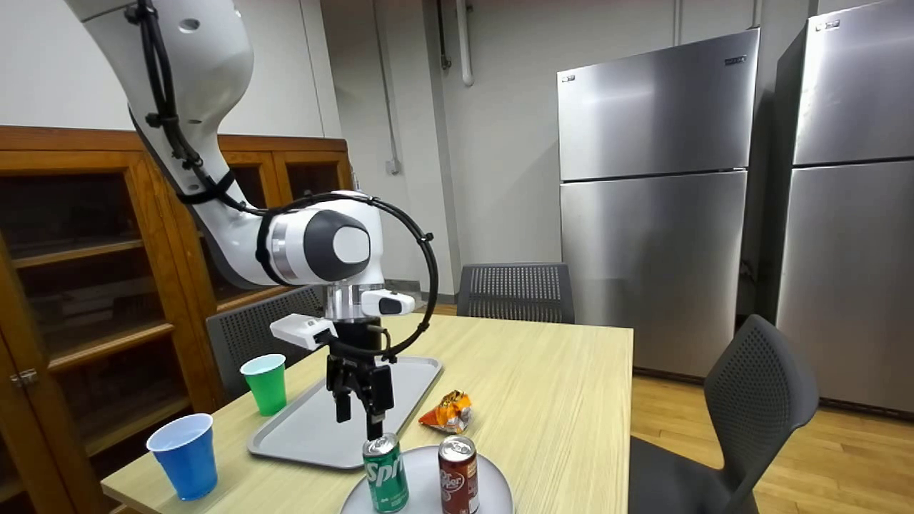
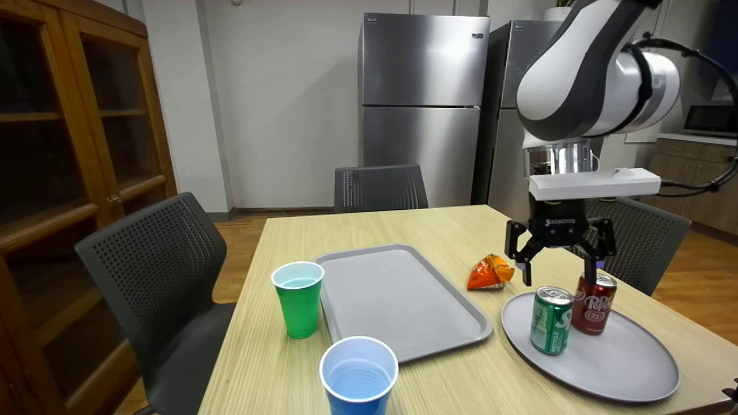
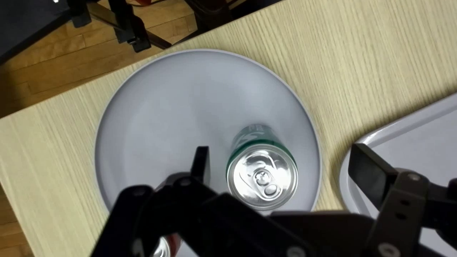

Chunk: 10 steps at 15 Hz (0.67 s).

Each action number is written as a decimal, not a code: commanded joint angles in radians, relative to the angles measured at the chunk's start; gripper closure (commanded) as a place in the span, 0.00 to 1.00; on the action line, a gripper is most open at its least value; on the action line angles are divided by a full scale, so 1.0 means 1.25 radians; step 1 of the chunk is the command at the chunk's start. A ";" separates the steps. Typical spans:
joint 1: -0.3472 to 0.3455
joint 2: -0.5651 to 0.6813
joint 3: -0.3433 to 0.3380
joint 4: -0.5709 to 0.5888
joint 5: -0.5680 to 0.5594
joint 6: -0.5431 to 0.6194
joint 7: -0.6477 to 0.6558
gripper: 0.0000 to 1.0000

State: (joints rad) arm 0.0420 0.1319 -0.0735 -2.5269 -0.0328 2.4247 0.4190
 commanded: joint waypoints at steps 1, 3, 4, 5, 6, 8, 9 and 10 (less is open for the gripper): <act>-0.007 -0.016 -0.003 -0.030 -0.018 0.043 0.034 0.00; -0.005 -0.011 -0.006 -0.036 -0.022 0.068 0.048 0.00; -0.005 -0.007 -0.006 -0.039 -0.022 0.085 0.049 0.00; -0.004 -0.003 -0.008 -0.041 -0.027 0.101 0.055 0.00; -0.003 0.000 -0.009 -0.043 -0.028 0.114 0.057 0.00; -0.002 0.008 -0.013 -0.047 -0.035 0.133 0.068 0.00; -0.002 0.011 -0.015 -0.048 -0.033 0.136 0.069 0.00; -0.001 0.016 -0.018 -0.049 -0.036 0.142 0.073 0.00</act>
State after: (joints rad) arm 0.0411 0.1491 -0.0874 -2.5700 -0.0464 2.5665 0.4660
